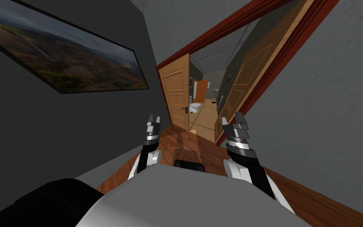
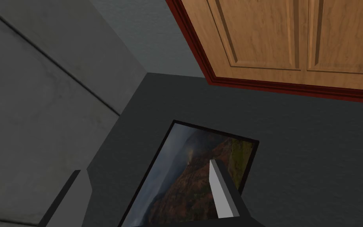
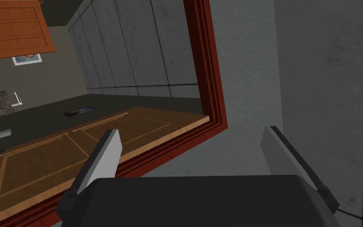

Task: Push the door open

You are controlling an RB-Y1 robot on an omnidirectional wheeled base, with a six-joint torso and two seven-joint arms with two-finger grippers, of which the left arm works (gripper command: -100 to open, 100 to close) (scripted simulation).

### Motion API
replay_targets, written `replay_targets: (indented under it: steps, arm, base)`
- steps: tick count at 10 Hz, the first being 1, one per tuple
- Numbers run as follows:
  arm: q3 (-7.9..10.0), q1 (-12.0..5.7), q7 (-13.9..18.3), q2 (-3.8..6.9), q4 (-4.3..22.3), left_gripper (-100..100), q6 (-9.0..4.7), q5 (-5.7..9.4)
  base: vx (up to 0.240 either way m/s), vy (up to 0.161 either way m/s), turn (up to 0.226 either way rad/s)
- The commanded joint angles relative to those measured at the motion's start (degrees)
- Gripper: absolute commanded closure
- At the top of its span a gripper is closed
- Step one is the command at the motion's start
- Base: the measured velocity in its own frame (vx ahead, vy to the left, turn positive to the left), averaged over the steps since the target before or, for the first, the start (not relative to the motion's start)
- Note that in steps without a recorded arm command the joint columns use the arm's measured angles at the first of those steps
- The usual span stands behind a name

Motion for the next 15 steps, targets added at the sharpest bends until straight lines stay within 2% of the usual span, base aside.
replay_targets:
  steps: [1, 7, 15]
  arm:
    - [-0.21, -1.21, 0.13, 0.51, 2.01, -100, 0.01, 0.04]
    - [-0.98, -5.75, 0.6, 1.99, 9.54, -100, 0.02, 0.2]
    - [-2.38, -14.01, 1.46, 3.69, 22.78, -100, 0.06, 0.5]
  base:
    - [0.143, 0.019, -0.002]
    - [0.071, 0.03, -0.017]
    - [0.092, 0.039, -0.02]
